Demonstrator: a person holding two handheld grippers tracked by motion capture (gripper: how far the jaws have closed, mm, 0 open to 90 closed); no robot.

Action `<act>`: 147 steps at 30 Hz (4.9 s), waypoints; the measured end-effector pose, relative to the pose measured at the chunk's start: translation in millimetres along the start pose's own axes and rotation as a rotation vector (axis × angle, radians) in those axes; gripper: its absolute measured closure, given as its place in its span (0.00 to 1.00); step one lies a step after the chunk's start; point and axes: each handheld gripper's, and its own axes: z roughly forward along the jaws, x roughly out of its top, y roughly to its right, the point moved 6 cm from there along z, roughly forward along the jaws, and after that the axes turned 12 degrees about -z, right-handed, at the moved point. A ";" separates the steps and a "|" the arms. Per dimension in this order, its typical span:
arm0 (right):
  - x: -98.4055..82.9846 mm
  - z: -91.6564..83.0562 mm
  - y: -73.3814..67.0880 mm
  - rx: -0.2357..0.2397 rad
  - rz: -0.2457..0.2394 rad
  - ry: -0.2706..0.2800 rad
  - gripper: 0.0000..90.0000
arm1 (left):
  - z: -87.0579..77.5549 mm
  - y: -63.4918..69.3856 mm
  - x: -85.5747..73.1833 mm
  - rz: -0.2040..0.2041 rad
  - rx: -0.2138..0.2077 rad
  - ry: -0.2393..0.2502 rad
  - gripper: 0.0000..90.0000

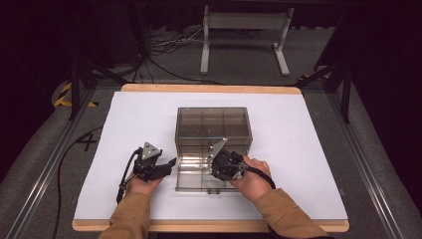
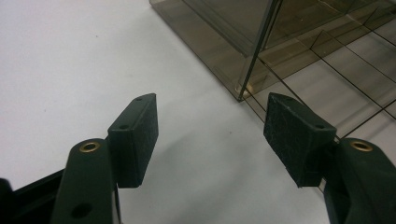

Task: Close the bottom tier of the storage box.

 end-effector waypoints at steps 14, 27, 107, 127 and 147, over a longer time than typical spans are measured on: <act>-1.9 -3.0 2.9 -0.043 -0.014 0.012 0.88 | -0.1 -0.2 0.0 0.000 0.001 0.000 0.40; -2.7 -16.2 -0.4 -0.036 -0.019 0.032 1.00 | 0.2 -0.9 0.7 -0.011 -0.003 0.003 0.40; -9.8 8.5 -62.2 0.098 -0.163 -0.010 1.00 | 0.3 -0.5 0.5 -0.005 0.000 -0.002 0.40; -8.1 8.9 -56.7 0.099 -0.141 -0.008 1.00 | 0.1 -0.6 0.3 -0.007 0.000 -0.003 0.40; -10.1 10.2 -35.4 0.047 -0.118 -0.032 1.00 | -0.1 -0.6 0.3 -0.006 -0.002 -0.002 0.40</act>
